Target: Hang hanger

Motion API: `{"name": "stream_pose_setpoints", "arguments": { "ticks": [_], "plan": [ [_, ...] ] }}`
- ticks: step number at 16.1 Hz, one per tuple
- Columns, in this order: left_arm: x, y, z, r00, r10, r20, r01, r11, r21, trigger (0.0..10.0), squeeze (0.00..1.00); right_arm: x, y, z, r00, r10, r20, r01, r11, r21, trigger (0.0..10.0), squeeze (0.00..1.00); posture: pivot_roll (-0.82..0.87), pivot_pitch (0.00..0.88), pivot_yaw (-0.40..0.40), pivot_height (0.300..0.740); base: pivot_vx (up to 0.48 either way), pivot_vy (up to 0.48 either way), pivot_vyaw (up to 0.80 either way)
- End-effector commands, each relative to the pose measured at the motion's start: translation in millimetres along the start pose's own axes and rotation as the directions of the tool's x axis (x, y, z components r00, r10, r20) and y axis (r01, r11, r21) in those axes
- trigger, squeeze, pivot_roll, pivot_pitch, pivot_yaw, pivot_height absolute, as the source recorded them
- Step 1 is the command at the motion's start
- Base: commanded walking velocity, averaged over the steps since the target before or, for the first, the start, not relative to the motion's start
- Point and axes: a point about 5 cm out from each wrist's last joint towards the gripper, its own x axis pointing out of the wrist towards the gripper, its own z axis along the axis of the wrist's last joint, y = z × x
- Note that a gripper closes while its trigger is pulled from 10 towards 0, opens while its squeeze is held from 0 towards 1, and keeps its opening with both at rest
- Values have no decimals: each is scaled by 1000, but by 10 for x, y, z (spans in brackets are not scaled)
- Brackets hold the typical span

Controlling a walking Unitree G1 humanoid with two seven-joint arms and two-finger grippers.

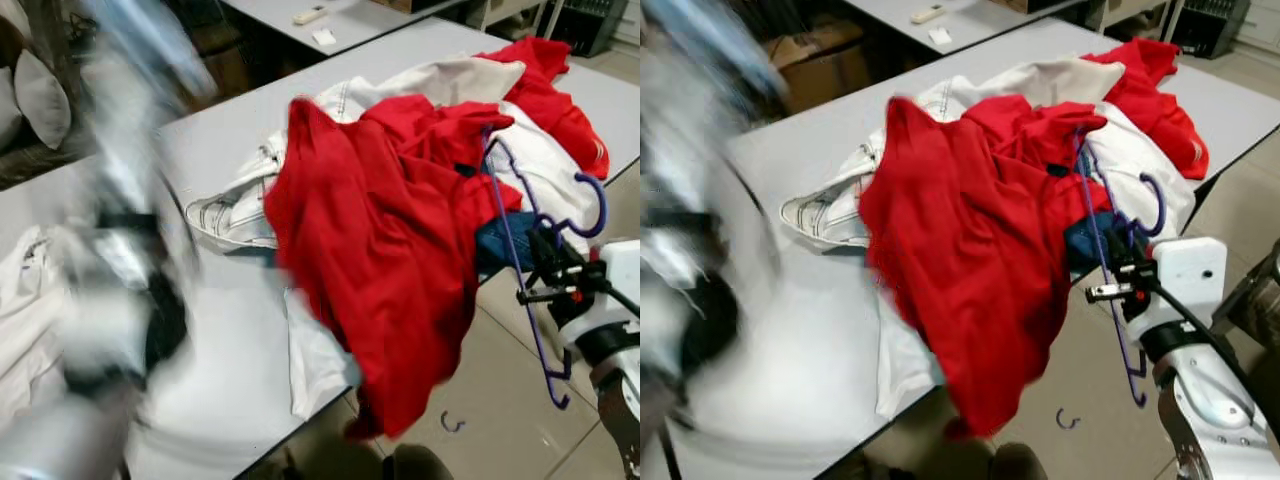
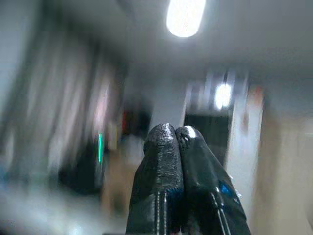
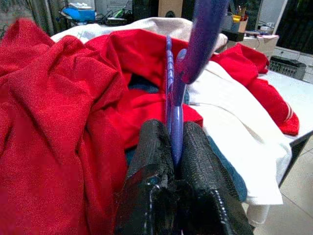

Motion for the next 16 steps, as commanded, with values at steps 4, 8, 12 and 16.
{"name": "stream_pose_setpoints", "arguments": {
  "ticks": [4, 8, 12, 16],
  "plan": [
    [-182, -301, -291, 951, -265, -157, 278, 958, 66, 0, 0, 5, 74, 11, 1000, -1, 22, 1, 1000, 20, 10000, 0, -295, 0, 149, 740, 0, 0, 0],
    [-1171, -239, -1421, 698, -196, -688, 262, 965, -10, 10000, 0, -19, 157, -67, 998, 52, -20, -52, 998, 42, 10000, 0, -284, 0, 146, 740, 0, 0, 0],
    [-1788, 68, -1775, 541, 49, -839, 9, 998, 64, 10000, 1000, -11, 221, -110, 993, 108, -53, -106, 994, 26, 10000, 0, -288, 0, 142, 740, 0, 0, 0],
    [-1991, 164, -1855, 498, 165, -851, -43, 985, 166, 10000, 1000, -27, 315, 287, 954, 248, 168, -259, 965, 44, 10000, 0, -317, 0, 155, 740, 0, 0, 0]
  ]
}}
